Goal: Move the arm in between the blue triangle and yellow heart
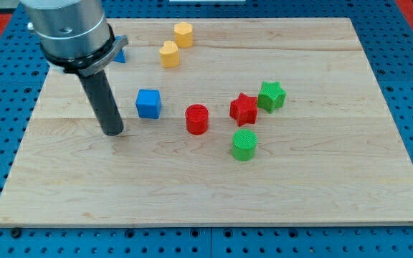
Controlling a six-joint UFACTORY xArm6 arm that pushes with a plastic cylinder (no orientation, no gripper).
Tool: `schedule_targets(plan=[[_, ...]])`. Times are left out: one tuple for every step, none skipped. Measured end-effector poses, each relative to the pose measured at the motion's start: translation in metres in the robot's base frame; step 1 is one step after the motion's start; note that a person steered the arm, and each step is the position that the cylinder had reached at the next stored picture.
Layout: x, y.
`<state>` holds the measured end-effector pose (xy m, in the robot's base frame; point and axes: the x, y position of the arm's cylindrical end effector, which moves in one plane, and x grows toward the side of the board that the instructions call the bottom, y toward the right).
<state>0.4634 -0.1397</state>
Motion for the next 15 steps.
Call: schedule_targets(plan=[[-0.03,0.052],[-0.066,0.058],[-0.054,0.067],[-0.038,-0.005],[-0.038,-0.019],[-0.04,-0.02],[-0.041,-0.024],[-0.068,-0.047],[-0.108,-0.116],[-0.135,-0.15],[-0.196,-0.117],[-0.204,-0.088],[-0.207,-0.088],[-0.207,-0.09],[-0.207,-0.09]])
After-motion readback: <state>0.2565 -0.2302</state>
